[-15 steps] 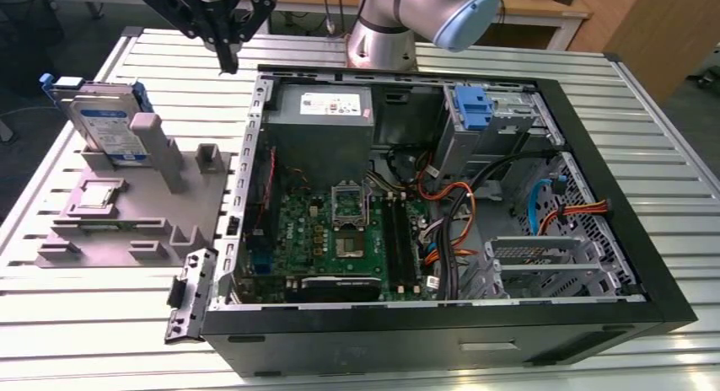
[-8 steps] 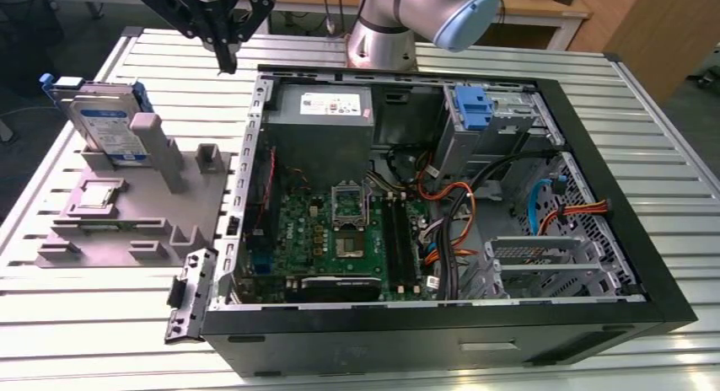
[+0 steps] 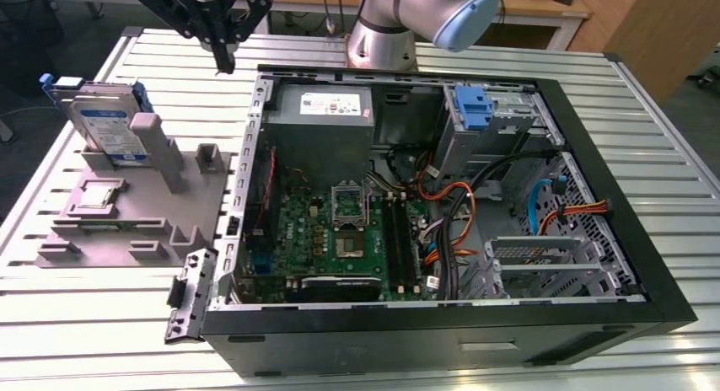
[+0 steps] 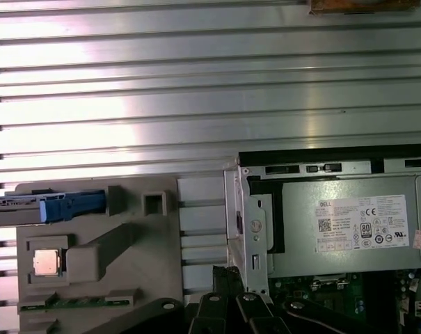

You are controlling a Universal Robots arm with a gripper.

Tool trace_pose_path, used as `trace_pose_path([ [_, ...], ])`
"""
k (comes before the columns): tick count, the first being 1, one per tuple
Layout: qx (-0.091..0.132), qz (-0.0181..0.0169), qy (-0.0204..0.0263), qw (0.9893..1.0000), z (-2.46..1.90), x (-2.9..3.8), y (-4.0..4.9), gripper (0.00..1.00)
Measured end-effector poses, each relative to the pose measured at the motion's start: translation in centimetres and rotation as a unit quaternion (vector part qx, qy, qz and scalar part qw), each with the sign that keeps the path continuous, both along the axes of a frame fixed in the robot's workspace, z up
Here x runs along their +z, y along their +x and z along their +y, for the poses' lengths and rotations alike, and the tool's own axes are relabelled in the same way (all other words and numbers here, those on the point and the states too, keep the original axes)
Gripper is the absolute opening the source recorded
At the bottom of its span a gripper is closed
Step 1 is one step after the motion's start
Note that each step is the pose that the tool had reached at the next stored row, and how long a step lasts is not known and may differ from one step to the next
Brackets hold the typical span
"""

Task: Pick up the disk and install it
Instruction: 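Reach for the disk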

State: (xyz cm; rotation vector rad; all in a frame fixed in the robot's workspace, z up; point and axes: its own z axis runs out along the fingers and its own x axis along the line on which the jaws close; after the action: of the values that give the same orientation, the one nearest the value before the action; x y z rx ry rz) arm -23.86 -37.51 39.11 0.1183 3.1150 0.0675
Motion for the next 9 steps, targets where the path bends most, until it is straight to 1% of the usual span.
trace_pose_path([
  [4, 0.0, 0.0, 0.0, 1.0, 0.11, -0.03, -0.48, 0.1],
  [9, 0.0, 0.0, 0.0, 1.0, 0.12, -0.06, -0.87, 0.1],
])
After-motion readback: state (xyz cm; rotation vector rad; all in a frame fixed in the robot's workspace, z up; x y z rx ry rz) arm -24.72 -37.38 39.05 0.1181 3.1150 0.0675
